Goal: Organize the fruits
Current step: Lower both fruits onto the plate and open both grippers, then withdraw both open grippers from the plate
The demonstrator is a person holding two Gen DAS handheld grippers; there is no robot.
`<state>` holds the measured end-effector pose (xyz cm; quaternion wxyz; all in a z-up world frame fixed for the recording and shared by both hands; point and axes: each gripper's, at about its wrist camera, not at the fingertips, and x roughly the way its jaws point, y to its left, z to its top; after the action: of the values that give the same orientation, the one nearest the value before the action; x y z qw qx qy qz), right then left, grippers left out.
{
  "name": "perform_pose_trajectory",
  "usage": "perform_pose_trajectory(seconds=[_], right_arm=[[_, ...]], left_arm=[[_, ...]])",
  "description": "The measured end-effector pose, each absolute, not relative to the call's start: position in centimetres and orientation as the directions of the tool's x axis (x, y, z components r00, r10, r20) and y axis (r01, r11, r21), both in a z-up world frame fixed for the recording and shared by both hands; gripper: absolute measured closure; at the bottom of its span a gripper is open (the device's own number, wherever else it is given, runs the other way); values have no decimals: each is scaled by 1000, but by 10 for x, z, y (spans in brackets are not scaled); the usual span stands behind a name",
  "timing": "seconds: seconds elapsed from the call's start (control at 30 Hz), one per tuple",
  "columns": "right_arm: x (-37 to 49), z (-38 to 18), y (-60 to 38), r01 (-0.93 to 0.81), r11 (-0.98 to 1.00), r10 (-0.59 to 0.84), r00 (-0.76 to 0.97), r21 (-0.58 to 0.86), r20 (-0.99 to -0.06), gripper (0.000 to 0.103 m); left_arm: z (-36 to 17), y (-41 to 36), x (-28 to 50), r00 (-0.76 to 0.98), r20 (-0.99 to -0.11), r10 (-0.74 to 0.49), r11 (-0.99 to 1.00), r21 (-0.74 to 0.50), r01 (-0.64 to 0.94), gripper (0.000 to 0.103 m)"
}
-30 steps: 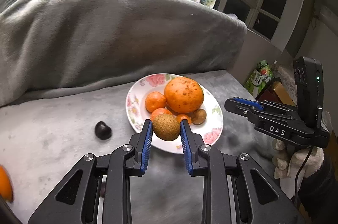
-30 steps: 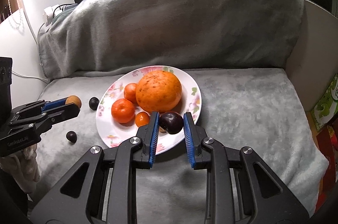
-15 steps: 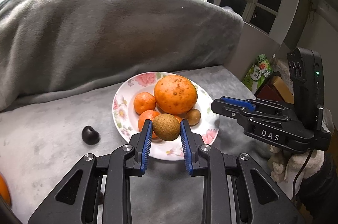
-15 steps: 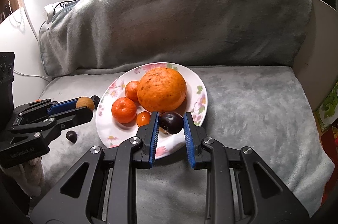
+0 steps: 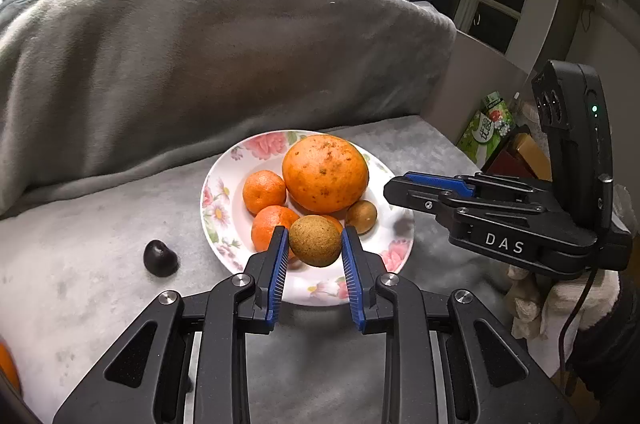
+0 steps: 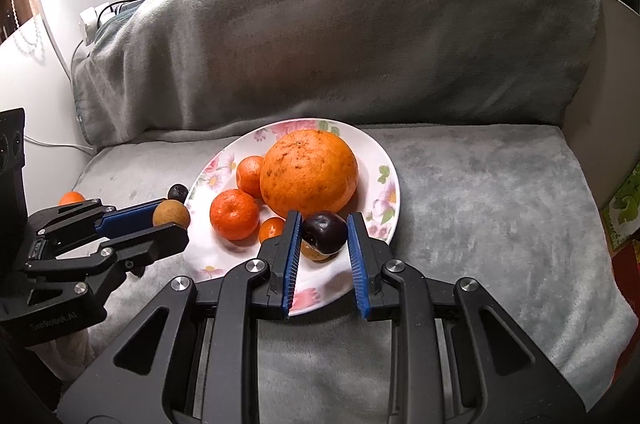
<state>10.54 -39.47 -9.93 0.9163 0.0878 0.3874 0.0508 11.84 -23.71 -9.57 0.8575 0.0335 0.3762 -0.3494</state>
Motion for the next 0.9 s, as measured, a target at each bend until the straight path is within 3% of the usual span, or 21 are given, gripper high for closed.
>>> perform_pose_trajectory(seconds=[0.13,0.3,0.43,0.53,0.6,0.73,0.8,0.9], right_arm=[[106,-100,-396,-24,977,170,696,213,-698,79],[105,-100,-396,-22,974,176,697,225,-695,78],[103,-98,-398,-16,972,177,707,234,-685,61],[101,-97,-400,-17,970,181,713,241,-677,59],[101,-96,-400,-18,970,182,717,244,-673,52],[98,-93,-401,-10,970,173,730,243,-661,33],[97,-91,-401,-6,971,166,735,239,-658,33],[97,-91,-401,-4,971,166,735,240,-658,32]], left_arm=[[-96,-238,118,473,-669,-573,753,-201,627,78],[-95,-239,118,479,-666,-571,754,-195,627,68],[-94,-239,117,487,-663,-568,756,-185,628,59],[-94,-238,117,489,-661,-569,754,-181,631,58],[-93,-239,116,492,-660,-569,753,-178,633,46],[-90,-237,114,504,-652,-567,756,-170,632,36],[-89,-237,112,515,-653,-555,764,-156,626,26],[-88,-238,110,524,-652,-548,766,-139,628,26]])
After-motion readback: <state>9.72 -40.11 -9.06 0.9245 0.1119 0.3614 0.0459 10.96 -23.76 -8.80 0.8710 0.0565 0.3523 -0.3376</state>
